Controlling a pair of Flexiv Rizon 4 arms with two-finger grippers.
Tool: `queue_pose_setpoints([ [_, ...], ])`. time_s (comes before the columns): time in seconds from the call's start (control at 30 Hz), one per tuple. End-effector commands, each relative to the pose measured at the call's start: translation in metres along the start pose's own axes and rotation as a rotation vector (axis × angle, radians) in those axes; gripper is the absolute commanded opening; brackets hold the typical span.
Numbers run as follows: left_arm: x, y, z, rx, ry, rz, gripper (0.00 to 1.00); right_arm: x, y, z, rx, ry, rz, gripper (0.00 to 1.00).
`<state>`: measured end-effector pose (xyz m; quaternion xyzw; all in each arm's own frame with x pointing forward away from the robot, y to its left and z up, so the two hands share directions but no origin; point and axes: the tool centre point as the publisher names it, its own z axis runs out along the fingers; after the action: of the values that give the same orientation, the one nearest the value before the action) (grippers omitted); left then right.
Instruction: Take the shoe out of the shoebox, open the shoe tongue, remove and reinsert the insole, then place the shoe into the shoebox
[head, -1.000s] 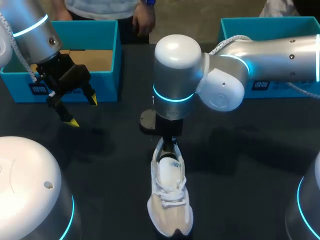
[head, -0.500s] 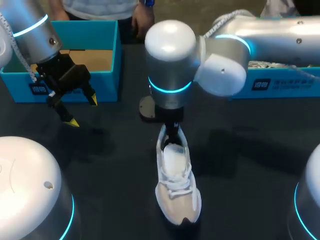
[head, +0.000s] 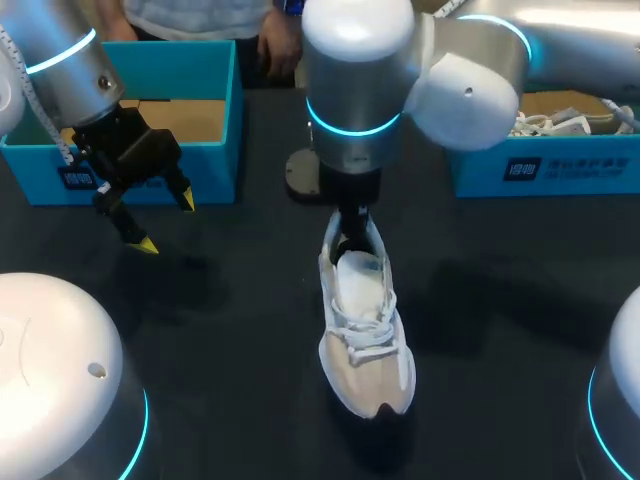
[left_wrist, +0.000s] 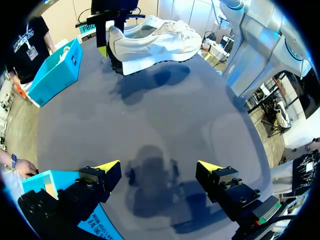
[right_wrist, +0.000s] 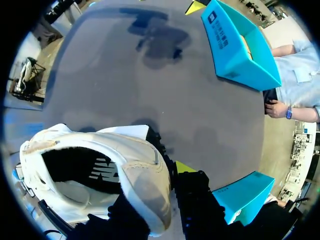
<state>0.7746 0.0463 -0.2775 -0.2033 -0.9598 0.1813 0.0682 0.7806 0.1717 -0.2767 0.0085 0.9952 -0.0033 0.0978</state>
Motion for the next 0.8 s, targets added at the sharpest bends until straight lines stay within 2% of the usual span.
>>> queue_pose_setpoints([
  [0.03, 0.000, 0.000, 0.000, -0.003, 0.000, 0.000, 1.00, 0.001, -0.003, -0.001, -0.007, -0.001, 0.000, 0.00],
  [0.3, 0.000, 0.000, 0.000, -0.003, 0.000, 0.000, 1.00, 0.001, -0.002, 0.000, -0.006, -0.008, -0.003, 0.00],
  [0.57, 0.003, 0.006, -0.008, -0.026, -0.009, -0.134, 1.00, -0.027, -0.017, -0.013, 0.032, -0.033, -0.023, 0.00],
  [0.8, 0.003, 0.018, -0.016, -0.046, -0.012, -0.339, 1.00, -0.060, -0.043, -0.024, 0.062, -0.045, -0.026, 0.00],
])
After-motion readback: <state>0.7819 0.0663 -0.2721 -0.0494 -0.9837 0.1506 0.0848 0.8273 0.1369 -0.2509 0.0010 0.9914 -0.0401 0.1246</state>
